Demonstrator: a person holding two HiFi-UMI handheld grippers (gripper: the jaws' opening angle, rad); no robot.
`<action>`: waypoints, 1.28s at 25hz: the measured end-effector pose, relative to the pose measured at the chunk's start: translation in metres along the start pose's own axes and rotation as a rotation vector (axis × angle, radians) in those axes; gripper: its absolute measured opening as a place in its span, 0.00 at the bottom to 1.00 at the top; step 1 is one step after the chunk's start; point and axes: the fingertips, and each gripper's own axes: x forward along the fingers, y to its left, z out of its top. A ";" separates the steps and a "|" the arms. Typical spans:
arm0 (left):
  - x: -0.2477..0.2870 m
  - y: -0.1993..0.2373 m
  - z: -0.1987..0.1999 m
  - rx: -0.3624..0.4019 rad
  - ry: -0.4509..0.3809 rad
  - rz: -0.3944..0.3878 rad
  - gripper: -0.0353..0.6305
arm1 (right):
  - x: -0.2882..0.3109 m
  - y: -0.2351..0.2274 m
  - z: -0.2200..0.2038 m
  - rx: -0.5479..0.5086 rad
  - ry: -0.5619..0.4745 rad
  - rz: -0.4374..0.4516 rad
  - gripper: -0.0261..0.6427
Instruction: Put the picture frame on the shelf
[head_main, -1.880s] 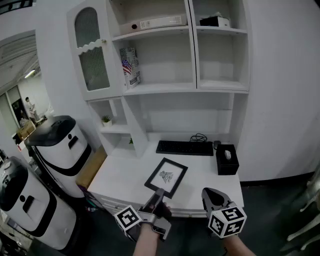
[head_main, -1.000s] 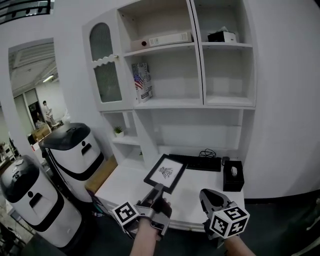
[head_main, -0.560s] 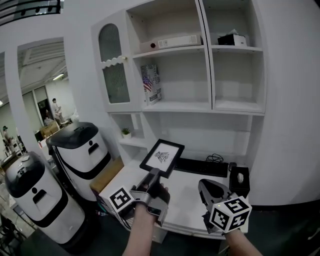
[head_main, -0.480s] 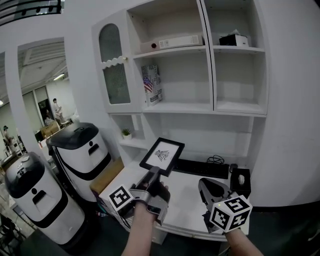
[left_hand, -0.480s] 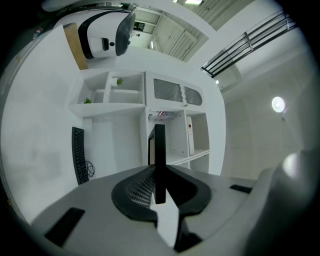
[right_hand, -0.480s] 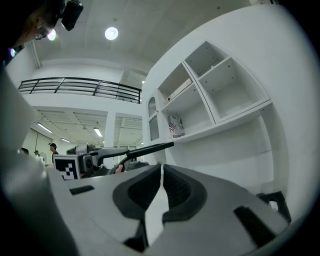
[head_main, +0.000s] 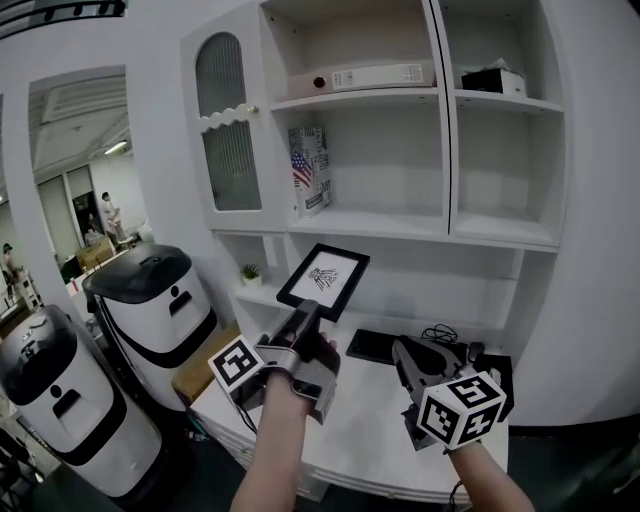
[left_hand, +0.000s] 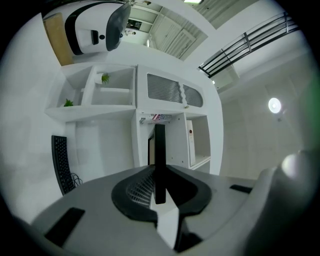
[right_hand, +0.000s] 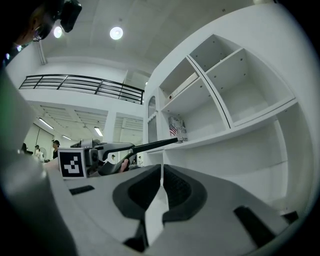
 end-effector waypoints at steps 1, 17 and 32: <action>0.007 0.000 0.006 0.000 0.001 -0.003 0.14 | 0.009 -0.002 0.003 -0.003 -0.003 0.002 0.04; 0.103 0.015 0.083 0.004 0.026 -0.010 0.14 | 0.116 -0.017 0.027 -0.058 -0.025 -0.013 0.04; 0.161 0.034 0.111 -0.011 0.048 0.040 0.14 | 0.146 -0.028 0.039 -0.087 -0.030 -0.072 0.04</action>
